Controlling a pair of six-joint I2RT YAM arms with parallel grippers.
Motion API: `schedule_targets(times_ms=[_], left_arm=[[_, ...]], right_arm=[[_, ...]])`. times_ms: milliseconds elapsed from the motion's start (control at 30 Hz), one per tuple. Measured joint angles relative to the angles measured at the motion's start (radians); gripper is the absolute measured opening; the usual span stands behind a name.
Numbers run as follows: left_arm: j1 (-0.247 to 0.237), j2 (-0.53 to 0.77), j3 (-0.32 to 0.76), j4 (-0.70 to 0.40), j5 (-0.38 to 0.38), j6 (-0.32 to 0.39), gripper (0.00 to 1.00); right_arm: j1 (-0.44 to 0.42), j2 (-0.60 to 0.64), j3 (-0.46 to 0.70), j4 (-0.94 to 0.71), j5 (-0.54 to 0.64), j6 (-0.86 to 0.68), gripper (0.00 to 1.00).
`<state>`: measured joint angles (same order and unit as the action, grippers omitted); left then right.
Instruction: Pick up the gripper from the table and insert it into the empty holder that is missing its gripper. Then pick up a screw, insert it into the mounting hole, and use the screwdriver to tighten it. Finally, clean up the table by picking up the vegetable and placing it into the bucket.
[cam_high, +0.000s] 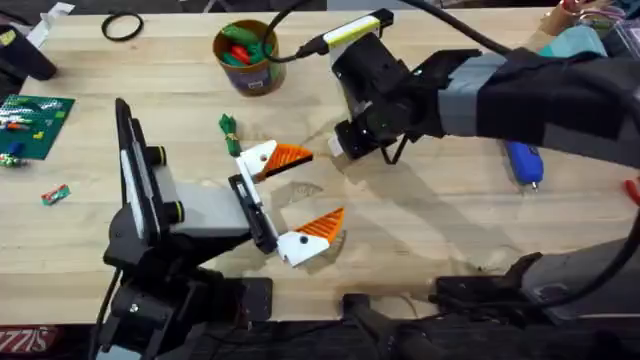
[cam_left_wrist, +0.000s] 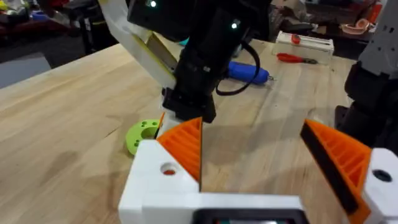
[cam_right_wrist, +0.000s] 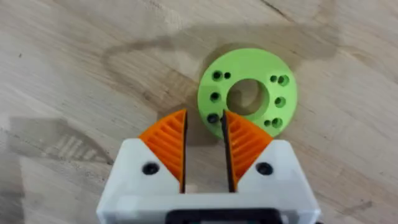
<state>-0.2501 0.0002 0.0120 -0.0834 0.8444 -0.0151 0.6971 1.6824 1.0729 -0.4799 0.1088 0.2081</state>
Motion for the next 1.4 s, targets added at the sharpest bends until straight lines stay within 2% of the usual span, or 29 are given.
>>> schedule_targets(times_ms=[567, 933, 1067, 1400], left_arm=[[0.000, 0.000, 0.000, 0.000, 0.000, 0.000, 0.983], [0.000, 0.000, 0.000, 0.000, 0.000, 0.000, 0.983], [0.000, 0.000, 0.000, 0.000, 0.000, 0.000, 0.983], [0.000, 0.000, 0.000, 0.000, 0.000, 0.000, 0.983]], right_arm=[[0.000, 0.024, 0.009, 0.010, 0.005, 0.000, 0.337], [-0.003, 0.024, 0.010, 0.008, 0.022, -0.007, 0.135], [-0.004, 0.025, 0.011, 0.011, 0.026, -0.009, 0.018], [-0.004, 0.022, 0.023, -0.013, 0.024, -0.007, 0.003]])
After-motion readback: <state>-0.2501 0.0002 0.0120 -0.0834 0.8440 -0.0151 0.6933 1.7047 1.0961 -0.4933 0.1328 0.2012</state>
